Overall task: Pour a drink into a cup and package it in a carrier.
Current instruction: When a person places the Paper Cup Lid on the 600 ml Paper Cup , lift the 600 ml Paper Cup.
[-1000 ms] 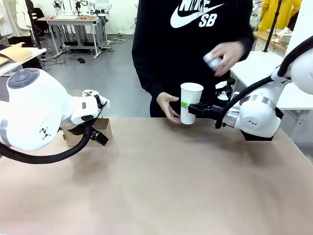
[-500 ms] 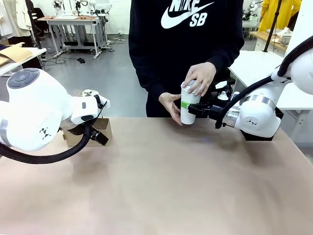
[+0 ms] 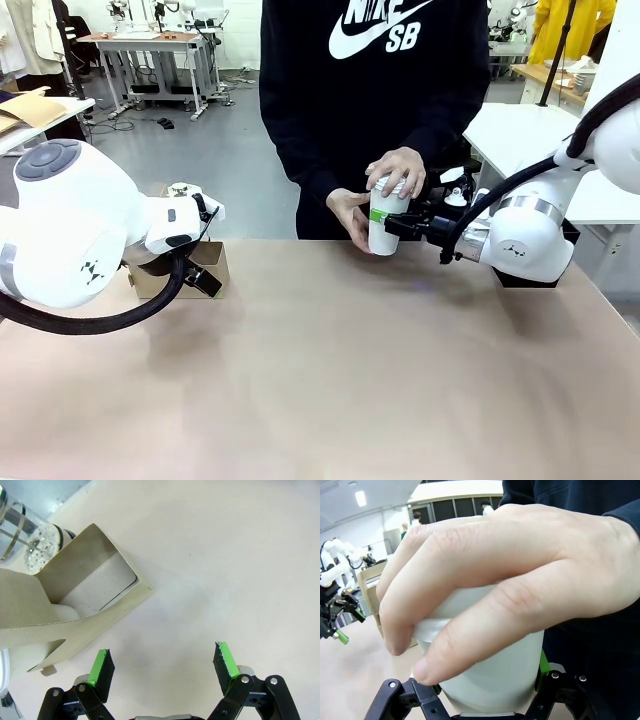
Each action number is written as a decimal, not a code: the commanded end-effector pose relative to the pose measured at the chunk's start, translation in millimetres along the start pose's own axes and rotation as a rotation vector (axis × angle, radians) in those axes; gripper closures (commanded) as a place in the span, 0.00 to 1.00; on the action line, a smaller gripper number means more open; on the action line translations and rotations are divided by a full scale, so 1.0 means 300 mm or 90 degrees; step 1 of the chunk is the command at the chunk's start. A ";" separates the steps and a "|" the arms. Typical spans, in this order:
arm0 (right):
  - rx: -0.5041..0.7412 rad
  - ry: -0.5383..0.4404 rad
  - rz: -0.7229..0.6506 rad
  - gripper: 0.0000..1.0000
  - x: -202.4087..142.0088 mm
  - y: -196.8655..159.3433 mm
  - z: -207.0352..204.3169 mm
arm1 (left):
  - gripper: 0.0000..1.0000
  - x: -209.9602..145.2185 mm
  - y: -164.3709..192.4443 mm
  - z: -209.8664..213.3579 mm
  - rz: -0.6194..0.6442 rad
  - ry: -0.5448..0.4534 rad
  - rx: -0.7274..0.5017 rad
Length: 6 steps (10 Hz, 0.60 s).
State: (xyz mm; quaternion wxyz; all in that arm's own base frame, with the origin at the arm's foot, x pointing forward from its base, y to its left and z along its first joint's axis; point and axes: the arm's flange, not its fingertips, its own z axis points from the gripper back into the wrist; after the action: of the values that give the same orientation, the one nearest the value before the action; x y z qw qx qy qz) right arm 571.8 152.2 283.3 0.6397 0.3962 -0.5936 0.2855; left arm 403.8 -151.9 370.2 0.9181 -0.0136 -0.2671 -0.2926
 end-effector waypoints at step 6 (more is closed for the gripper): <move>-0.003 -0.008 0.000 0.20 0.018 0.002 -0.010 | 0.00 0.000 0.001 0.001 0.000 0.000 0.000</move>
State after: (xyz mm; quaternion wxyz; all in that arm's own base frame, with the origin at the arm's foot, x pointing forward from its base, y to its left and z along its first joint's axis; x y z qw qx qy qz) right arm 572.0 150.7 283.7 0.6399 0.3952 -0.5942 0.2852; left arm 403.8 -151.9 370.2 0.9181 -0.0136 -0.2671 -0.2926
